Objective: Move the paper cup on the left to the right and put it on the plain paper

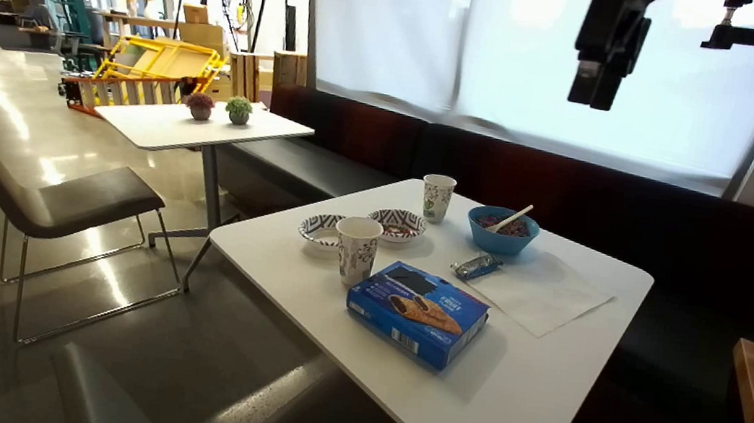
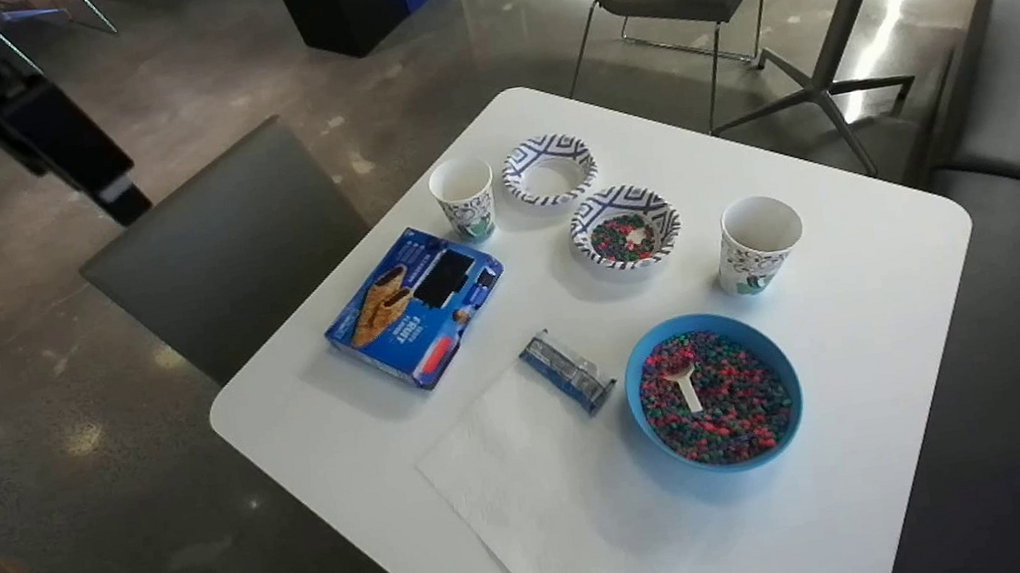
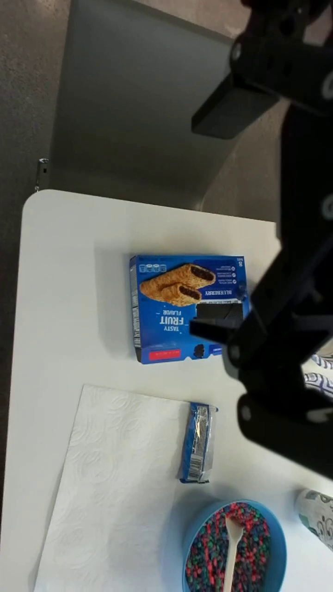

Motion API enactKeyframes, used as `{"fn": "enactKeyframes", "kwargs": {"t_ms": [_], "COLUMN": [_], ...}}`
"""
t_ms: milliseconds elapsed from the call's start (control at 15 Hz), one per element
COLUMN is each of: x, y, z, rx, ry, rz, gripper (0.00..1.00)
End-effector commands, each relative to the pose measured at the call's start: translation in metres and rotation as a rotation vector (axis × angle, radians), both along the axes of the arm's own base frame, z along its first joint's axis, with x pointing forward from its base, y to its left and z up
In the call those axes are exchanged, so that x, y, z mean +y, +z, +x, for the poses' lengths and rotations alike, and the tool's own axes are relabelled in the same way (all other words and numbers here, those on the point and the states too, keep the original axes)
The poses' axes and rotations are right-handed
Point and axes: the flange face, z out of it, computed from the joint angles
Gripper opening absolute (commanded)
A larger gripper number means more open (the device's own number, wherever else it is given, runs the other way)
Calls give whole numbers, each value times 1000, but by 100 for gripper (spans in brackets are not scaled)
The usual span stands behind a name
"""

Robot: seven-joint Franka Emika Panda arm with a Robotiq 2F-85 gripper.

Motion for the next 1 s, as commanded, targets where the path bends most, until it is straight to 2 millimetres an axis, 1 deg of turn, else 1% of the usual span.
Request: {"fn": "enactKeyframes", "kwargs": {"t_ms": [0, 133, 267, 467, 600, 800, 867, 933], "x": [48, 67, 77, 75, 74, 77, 68, 69], "y": [-4, -9, -25, -61, -91, -132, -113, -125], "z": [69, 104, 140, 188, 213, 240, 217, 225], "rx": [23, -32, -84, -156, -165, -146, -146, -136], "ry": [-128, -169, -219, -260, -271, -317, -279, -290], "rz": [-24, -17, -22, -35, -61, -91, -70, -76], "gripper": [100, 100, 100, 100, 100, 100, 100, 100]}}
